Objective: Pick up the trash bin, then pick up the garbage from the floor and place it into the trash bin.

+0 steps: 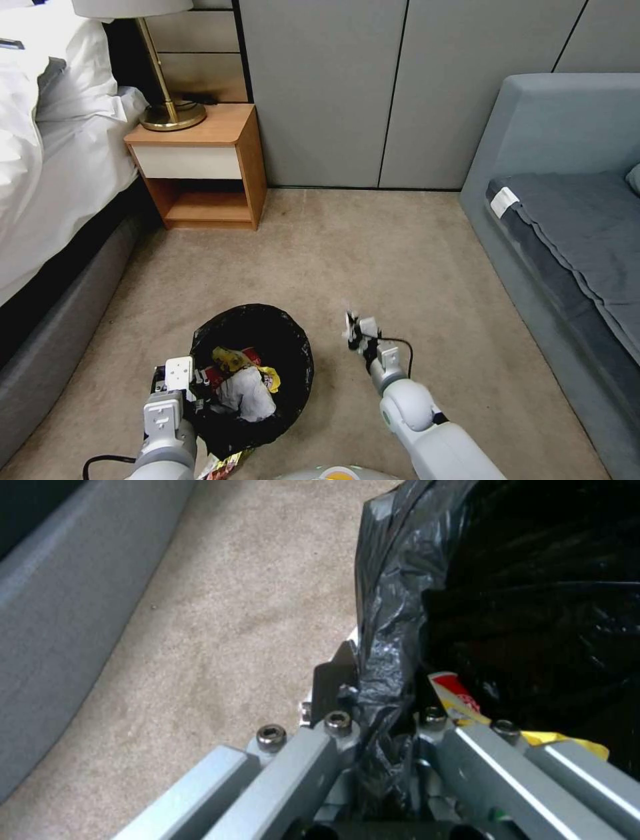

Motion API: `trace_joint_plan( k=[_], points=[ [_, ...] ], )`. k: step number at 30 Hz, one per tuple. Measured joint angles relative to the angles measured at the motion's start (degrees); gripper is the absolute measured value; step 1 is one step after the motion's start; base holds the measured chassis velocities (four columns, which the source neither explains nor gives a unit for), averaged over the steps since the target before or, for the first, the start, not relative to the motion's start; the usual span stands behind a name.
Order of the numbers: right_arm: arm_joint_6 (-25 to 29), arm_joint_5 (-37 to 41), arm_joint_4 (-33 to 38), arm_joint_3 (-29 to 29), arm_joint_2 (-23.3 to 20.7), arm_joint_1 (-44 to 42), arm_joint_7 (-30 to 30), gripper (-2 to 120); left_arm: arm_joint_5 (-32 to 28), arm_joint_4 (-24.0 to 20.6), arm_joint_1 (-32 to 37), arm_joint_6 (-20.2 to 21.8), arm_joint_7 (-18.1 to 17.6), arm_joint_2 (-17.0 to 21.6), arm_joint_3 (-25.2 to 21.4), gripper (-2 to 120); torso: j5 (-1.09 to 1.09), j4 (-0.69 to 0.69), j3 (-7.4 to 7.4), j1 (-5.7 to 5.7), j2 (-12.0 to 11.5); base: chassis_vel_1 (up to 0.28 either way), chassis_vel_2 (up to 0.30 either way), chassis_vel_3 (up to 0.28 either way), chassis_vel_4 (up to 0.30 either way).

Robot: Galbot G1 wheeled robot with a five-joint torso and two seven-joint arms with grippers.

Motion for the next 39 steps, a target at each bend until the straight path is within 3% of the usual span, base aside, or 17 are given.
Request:
trace_joint_plan(
  k=[2,3,5,9,21,31,39],
  points=[
    [2.9,-0.4,7.1,-0.2,-0.9,-0.2,-3.2,0,0.1,0.2,-0.2,0.0,0.0,-0.3,0.4,0,0.0,0.0,0.0,0.0,0.0,0.0,0.0,0.0,0.0],
    [2.9,-0.4,7.1,-0.2,-0.9,-0.2,-3.2,0,0.1,0.2,-0.2,0.0,0.0,-0.3,0.4,0,0.0,0.0,0.0,0.0,0.0,0.0,0.0,0.0,0.0],
    [5.6,0.2,13.1,-1.4,-2.1,-0.7,-8.4,0,0.4,0.4,-0.4,0.0,0.0,-0.6,0.7,0,0.01,0.0,0.0,0.0,0.0,0.0,0.0,0.0,0.0],
    [8.3,0.3,16.4,-4.3,-3.9,-1.6,-15.6,0,0.5,0.4,-0.6,0.0,0.0,-0.9,0.9,0,0.01,-0.01,0.0,0.0,0.0,0.0,0.0,0.0,0.0],
    [9.7,-1.8,8.4,-14.4,-4.8,-0.9,-17.7,0,0.7,0.0,-0.4,0.1,0.1,-1.0,0.9,0,0.01,0.0,0.0,0.0,0.0,0.0,0.0,0.0,0.0],
    [9.5,-2.7,2.4,-16.2,-5.0,0.0,-17.6,2,0.7,-0.1,-0.7,0.3,0.1,-1.0,1.1,0,0.01,0.0,0.0,0.0,0.0,0.0,0.0,0.0,0.0],
    [9.1,-2.8,1.8,-15.9,-4.8,-0.2,-17.6,35,0.5,0.0,-1.2,0.4,0.1,-0.9,1.2,0,0.0,0.0,0.0,0.0,0.0,0.0,0.0,0.0,0.0]
  ],
)
